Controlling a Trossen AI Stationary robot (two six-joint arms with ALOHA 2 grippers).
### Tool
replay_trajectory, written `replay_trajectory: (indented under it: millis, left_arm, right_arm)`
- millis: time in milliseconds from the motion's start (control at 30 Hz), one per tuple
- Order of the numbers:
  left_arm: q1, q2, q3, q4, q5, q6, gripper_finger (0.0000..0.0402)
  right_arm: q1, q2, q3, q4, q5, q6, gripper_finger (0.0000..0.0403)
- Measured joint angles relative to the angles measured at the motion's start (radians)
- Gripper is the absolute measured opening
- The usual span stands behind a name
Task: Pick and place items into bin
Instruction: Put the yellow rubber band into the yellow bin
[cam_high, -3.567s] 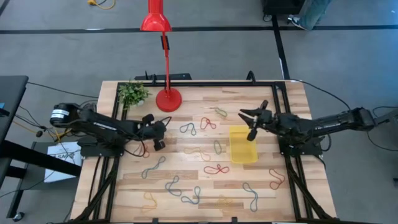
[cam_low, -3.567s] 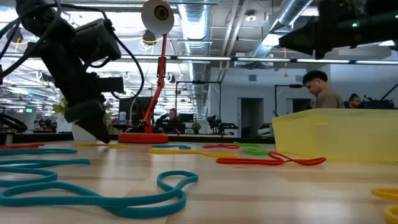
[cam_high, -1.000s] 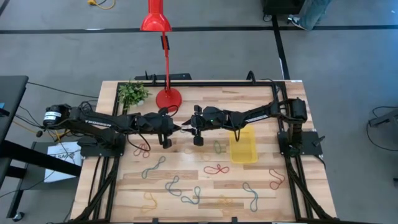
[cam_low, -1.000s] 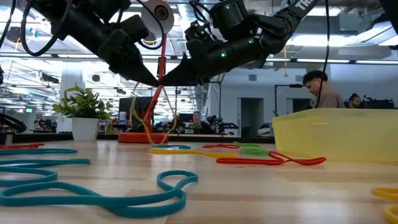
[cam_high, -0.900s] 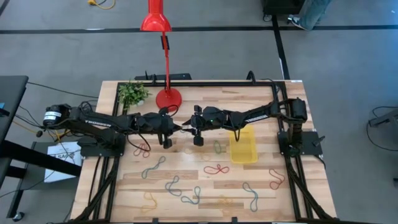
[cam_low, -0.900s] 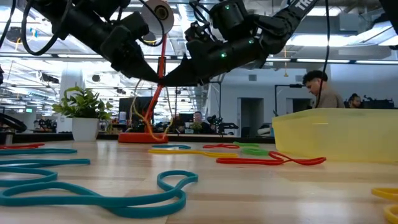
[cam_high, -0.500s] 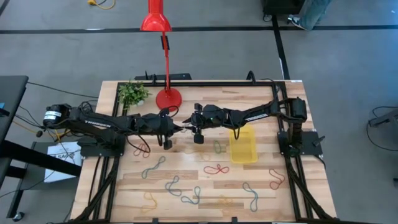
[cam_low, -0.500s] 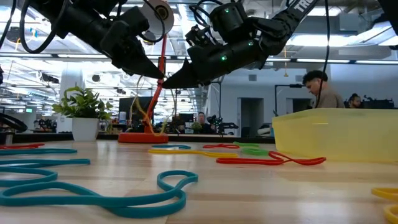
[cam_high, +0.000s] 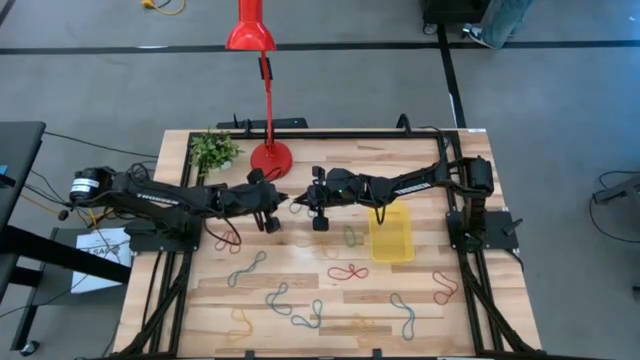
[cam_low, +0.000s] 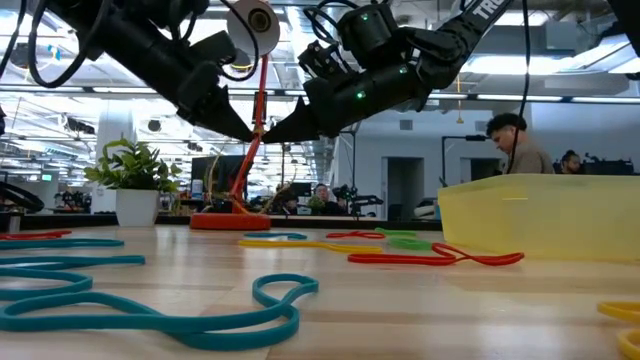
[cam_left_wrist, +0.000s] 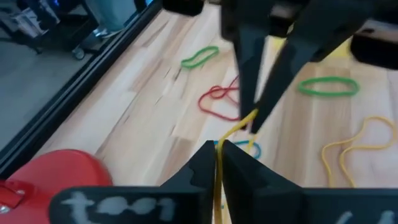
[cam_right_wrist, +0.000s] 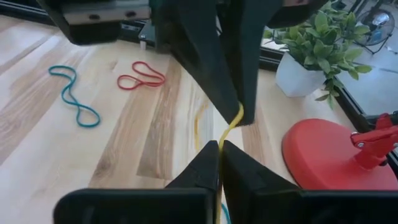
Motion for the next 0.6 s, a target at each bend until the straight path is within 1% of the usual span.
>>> replay_trajectory:
  millis: [100,267,333,400,533,600]
  left_arm:
    - [0.000,0.017,-0.001,-0.002,0.000,-0.004,0.0045]
    - [0.000,0.058,-0.003,0.000,-0.003,-0.011,0.0088]
    - [0.000,0.076,-0.004,0.001,-0.015,-0.014,0.0102]
    - [0.000,0.096,-0.004,0.003,-0.032,-0.015,0.0111]
    - [0.000,0.129,-0.004,0.003,-0.074,-0.030,0.0119]
    - [0.000,0.136,-0.004,-0.001,-0.101,-0.030,0.0119]
  right_arm:
    - [0.000,0.000,0.000,-0.004,0.004,0.002,0.0004]
    - [0.000,0.000,0.000,-0.036,0.016,0.071,0.0003]
    - [0.000,0.000,0.000,-0.070,0.056,0.085,0.0003]
    - [0.000,0.000,0.000,-0.112,0.152,0.087,0.0003]
    - [0.013,-0.038,-0.002,-0.247,0.455,0.080,0.0002]
    - [0.030,-0.081,-0.001,-0.330,0.581,0.087,0.0003]
